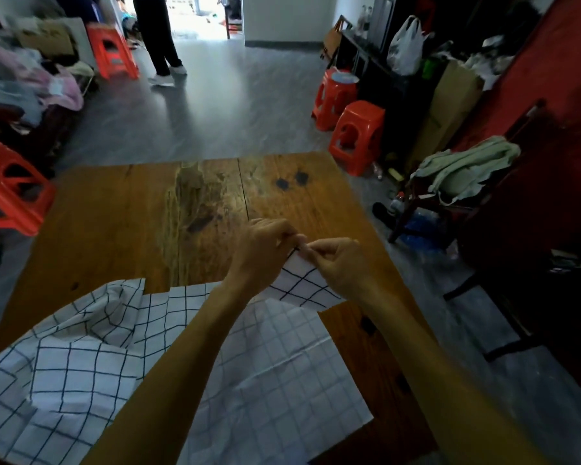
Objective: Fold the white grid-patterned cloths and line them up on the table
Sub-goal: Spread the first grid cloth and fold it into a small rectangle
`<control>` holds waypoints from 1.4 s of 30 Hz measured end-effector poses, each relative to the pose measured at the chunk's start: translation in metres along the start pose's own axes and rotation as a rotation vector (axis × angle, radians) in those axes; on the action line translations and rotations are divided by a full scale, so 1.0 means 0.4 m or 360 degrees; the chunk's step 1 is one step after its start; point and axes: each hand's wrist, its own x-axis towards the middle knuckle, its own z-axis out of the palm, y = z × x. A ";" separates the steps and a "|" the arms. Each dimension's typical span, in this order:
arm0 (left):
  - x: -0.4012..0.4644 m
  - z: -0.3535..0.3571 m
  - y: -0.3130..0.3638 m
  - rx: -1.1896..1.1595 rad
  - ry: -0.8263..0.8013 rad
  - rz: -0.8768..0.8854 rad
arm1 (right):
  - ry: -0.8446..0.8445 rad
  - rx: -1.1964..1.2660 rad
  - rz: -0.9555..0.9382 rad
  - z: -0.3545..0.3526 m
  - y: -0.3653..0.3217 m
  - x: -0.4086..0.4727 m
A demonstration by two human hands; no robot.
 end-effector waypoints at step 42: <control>0.021 -0.078 -0.082 0.0003 0.0102 -0.0291 | -0.0129 -0.0151 0.0151 -0.019 0.130 -0.063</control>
